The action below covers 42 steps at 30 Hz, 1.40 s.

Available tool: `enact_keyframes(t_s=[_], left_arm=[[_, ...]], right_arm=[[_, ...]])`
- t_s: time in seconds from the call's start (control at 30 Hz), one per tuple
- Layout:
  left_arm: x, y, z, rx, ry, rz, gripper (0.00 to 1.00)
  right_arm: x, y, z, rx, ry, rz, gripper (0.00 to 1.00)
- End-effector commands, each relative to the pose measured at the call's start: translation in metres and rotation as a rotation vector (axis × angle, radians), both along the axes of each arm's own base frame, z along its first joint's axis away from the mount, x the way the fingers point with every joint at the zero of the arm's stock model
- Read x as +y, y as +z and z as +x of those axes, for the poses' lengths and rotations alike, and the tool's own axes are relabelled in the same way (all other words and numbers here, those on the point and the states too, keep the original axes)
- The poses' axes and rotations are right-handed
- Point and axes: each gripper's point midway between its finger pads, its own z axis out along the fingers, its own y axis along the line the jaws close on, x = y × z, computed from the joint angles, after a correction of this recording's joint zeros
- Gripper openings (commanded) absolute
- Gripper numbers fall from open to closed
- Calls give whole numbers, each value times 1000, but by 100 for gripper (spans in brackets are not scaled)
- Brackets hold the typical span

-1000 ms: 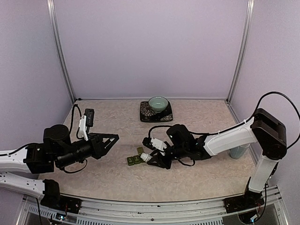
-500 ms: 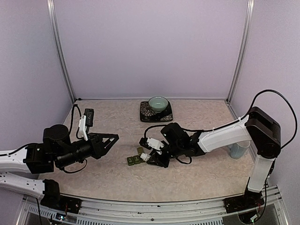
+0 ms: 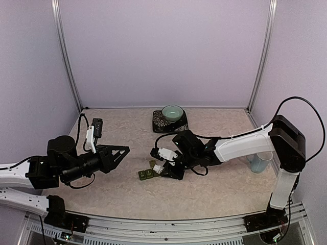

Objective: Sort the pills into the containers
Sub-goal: Pour the pill into the compartment of the pill container.

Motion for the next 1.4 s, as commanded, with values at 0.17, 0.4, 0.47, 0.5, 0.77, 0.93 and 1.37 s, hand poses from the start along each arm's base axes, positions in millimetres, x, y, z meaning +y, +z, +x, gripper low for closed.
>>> enact_keyframes(t_s=[0.17,0.4,0.47,0.5,0.77,0.93,1.37], left_arm=[[2,-4,2,8,12,-4,27],[2,-4,2,7,12,-6,27],[2,-5,2,9,11,-4,27],[2,-6,2,10,11,-2,27],[3,-6,2,10,13,-7,27],[3,-7,2,11,14,-8,27],[3,-9,1,13,12,-11,27]], right_arm=[[-8,-16,5,20,-13,-94,26],[-9,-15,6,25,-14,-110,26],[-9,-15,5,28,-10,-115,26],[-9,-15,5,28,-9,-118,26],[-10,-13,9,24,-12,-147,26],[-11,-13,9,25,-11,-166,26],[-11,-15,10,31,-12,-219,26]])
